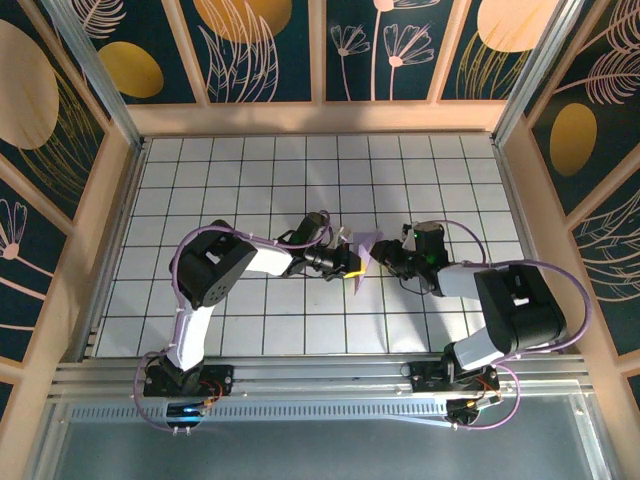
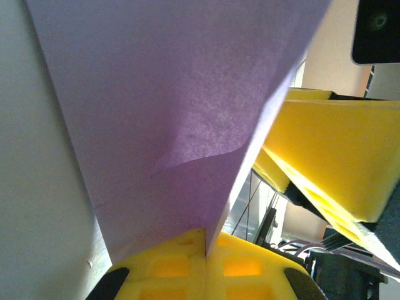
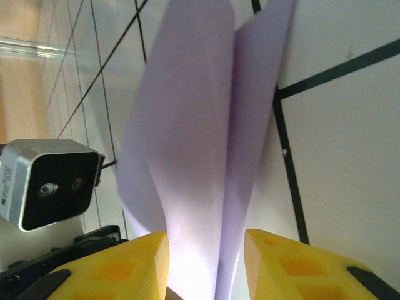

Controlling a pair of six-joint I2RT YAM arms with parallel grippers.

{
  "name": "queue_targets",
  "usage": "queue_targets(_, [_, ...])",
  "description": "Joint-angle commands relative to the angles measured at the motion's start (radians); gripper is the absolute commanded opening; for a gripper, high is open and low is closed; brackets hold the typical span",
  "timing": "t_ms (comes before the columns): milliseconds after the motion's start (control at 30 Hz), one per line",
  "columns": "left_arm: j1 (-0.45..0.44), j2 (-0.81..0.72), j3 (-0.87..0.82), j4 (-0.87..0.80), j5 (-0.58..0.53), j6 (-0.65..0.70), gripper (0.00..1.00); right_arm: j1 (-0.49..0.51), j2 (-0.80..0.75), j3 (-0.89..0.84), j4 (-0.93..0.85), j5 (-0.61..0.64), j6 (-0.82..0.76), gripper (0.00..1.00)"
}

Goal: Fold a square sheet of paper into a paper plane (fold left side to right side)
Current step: Fold the wing for the fifth time at the center of the table.

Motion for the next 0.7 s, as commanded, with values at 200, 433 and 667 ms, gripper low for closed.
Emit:
queue_targets(200, [0.007, 0.033, -0.011, 0.053, 0.035, -0.034, 0.0, 0.014, 0.034, 0.035, 0.048, 0.009, -0.007, 0.37])
queue_targets(433, [0.007, 0.035, -0.011, 0.062, 0.039, -0.04, 0.0, 0.018, 0.064, 0.054, 0.048, 0.01, -0.014, 0.37])
queue_targets(667, [0.007, 0.038, -0.011, 0.062, 0.038, -0.042, 0.0, 0.027, 0.096, 0.078, 0.027, 0.019, -0.021, 0.36])
